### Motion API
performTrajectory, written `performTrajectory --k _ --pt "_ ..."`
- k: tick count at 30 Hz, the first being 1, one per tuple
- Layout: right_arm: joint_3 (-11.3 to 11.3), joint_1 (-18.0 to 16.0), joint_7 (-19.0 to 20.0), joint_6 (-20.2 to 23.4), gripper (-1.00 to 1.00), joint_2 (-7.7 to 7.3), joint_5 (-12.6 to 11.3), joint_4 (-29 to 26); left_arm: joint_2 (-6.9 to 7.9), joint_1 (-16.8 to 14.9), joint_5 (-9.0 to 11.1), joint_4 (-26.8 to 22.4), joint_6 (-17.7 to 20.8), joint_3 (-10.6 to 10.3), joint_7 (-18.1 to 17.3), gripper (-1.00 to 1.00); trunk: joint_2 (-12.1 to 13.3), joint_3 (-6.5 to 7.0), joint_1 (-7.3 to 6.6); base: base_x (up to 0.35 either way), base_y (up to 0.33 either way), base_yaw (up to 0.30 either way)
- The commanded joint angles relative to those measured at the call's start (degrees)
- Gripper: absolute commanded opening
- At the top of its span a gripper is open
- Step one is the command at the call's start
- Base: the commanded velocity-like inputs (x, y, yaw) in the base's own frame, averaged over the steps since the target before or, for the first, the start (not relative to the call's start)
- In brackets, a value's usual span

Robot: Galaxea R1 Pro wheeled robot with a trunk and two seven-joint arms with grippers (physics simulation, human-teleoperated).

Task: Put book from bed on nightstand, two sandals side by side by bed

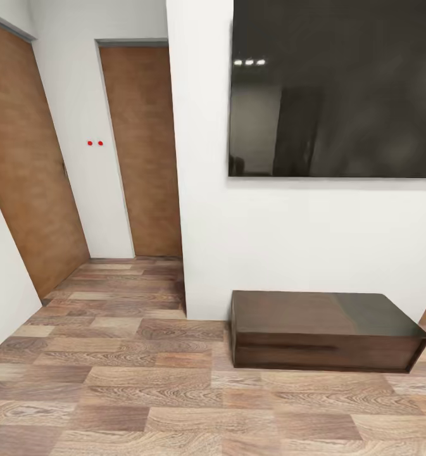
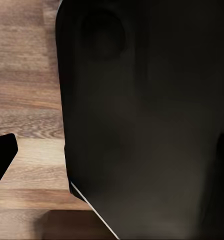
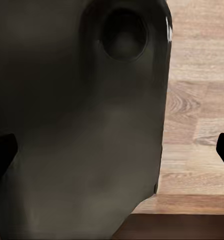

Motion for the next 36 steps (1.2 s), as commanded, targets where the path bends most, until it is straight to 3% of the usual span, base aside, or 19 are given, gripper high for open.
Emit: performTrajectory --k 1,7,18,36 --pt "-0.33 0.08 -0.33 0.33 1.00 -0.33 -0.33 -0.26 -0.33 -0.02 -0.09 -0.33 0.33 -0.06 -0.09 1.00 -0.02 -0.03 0.00 0.000 0.000 0.000" --pt "-0.70 0.08 -2.26 2.26 1.00 -0.53 -0.33 -0.26 -0.77 -0.06 -0.09 -0.81 0.53 -0.08 -0.09 1.00 -0.02 -0.03 0.00 0.000 0.000 0.000" --pt "-0.70 0.08 -2.37 5.36 1.00 -0.51 -0.33 -0.26 -1.31 -0.09 -0.15 -4.09 0.56 -0.02 -0.09 1.00 -0.02 -0.03 0.00 0.027 0.000 0.000" --pt "-0.79 0.08 -2.37 5.32 1.00 -0.53 -0.33 -0.35 -1.09 -0.09 0.00 -8.77 0.70 0.09 0.00 1.00 -0.02 -0.03 0.00 0.307 0.000 0.000"
